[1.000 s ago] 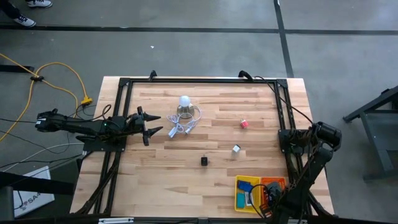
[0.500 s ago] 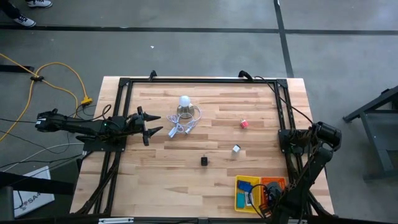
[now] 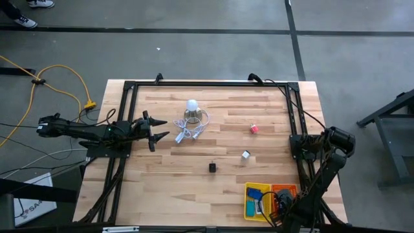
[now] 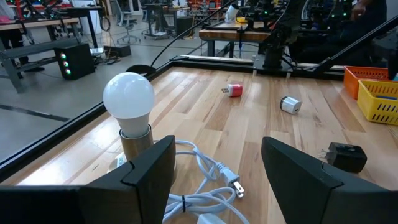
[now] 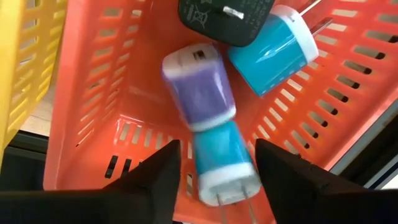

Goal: Pick & Place Office items
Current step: Put the blue charger adapter into the orange basket, then put the black charger adapter into the orange basket

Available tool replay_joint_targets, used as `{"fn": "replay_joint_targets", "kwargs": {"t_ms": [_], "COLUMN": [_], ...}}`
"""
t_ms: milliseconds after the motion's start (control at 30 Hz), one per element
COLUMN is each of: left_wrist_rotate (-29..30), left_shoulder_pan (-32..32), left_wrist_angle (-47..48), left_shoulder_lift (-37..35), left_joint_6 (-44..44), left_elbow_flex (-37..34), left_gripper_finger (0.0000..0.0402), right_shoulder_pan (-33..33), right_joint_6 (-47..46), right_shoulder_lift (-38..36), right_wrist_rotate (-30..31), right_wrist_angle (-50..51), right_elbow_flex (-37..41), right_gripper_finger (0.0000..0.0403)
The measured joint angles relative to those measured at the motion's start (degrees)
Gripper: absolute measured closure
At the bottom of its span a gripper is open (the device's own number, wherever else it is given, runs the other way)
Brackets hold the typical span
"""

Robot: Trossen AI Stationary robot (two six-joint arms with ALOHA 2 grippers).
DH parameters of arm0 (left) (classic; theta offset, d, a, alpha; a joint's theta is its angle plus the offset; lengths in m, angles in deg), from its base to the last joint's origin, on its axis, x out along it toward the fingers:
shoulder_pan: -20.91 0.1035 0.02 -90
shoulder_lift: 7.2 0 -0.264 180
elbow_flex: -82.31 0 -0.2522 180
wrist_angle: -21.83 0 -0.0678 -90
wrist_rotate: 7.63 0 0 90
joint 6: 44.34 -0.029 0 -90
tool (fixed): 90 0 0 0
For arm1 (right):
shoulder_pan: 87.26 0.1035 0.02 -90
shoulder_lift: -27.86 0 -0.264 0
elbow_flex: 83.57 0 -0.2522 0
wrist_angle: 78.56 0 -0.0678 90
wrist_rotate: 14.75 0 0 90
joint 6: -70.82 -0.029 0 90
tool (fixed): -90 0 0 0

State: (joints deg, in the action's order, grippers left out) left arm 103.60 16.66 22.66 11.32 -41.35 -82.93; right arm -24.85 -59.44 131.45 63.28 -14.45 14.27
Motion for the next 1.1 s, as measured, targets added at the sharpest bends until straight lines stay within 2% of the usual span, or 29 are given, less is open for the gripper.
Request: {"fn": "replay_joint_targets", "kwargs": {"t_ms": [200,567,967,1100], "left_wrist_rotate": [-0.01,0.01,-0.01,-0.01], "left_shoulder_pan": [0.02,0.02,0.01,0.01], "left_wrist_angle": [-0.01,-0.01,0.0,-0.01], "left_shoulder_lift": [0.0,0.0,0.0,0.02], "left_joint_6": [0.0,0.0,0.0,0.0], "left_elbow_flex": [0.0,0.0,0.0,0.0], "left_gripper_finger": [0.0171,0.0171,0.0171,0.0171], "right_shoulder_pan": [-0.04,-0.31,-0.61,-1.68], "right_joint_6": [0.0,0.19,0.93,1.63], "right_shoulder_lift": [0.0,-0.08,-4.6,-6.5], "right_wrist_rotate": [0.0,0.0,7.3,7.74], "right_wrist_angle": [0.04,1.89,3.66,5.43], "right_elbow_flex": [0.0,0.0,0.0,0.0], "right_gripper_finger": [0.0184,0.0193,0.0199,0.0199]}}
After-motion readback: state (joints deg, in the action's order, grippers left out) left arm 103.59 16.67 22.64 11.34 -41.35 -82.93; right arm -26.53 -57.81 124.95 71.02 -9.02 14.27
